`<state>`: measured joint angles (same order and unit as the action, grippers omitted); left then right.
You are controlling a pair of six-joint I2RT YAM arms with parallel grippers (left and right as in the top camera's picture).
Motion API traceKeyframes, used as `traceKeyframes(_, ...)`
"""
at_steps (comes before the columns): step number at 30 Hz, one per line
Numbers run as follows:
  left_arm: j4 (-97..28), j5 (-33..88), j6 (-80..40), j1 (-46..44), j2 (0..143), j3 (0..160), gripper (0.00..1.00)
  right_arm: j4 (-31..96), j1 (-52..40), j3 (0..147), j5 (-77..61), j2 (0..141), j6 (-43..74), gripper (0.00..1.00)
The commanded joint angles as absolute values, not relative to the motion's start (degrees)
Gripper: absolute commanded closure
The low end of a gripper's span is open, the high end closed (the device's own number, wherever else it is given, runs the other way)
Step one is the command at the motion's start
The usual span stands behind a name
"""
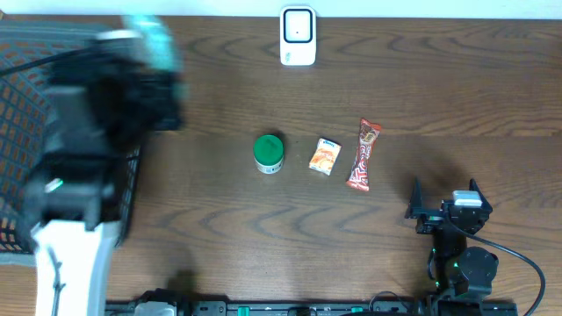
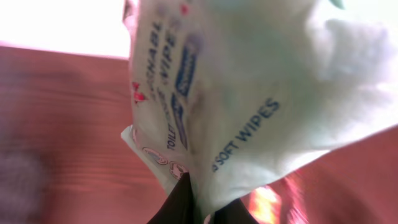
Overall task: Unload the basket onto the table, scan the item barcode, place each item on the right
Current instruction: 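Carry the wipes pack right and set it down beside the TOP bar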
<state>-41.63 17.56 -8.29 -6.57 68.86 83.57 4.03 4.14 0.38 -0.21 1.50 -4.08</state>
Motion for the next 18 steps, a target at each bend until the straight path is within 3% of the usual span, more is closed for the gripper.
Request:
traceKeyframes(1,-41.23,24.4,-4.89,-17.8,76.03,84.33,0.92,4.27,3.66,0.32,-0.32,1.41,-4.78,0.01)
traceKeyframes(8,-39.0,30.7,2.9,-32.34,93.73,84.33,0.92,4.27,3.66,0.32,-0.32,1.41,-4.78,0.01)
traceKeyframes(14,-30.96,47.75,8.38,-37.12,107.63,84.33,0.93,4.27,3.66,0.32,-0.32,1.41,-4.78,0.01)
traceKeyframes(18,-29.36,49.54,9.02,-37.12,110.02,84.33,0.93,4.27,3.66,0.32,-0.32,1.41,-4.8,0.01)
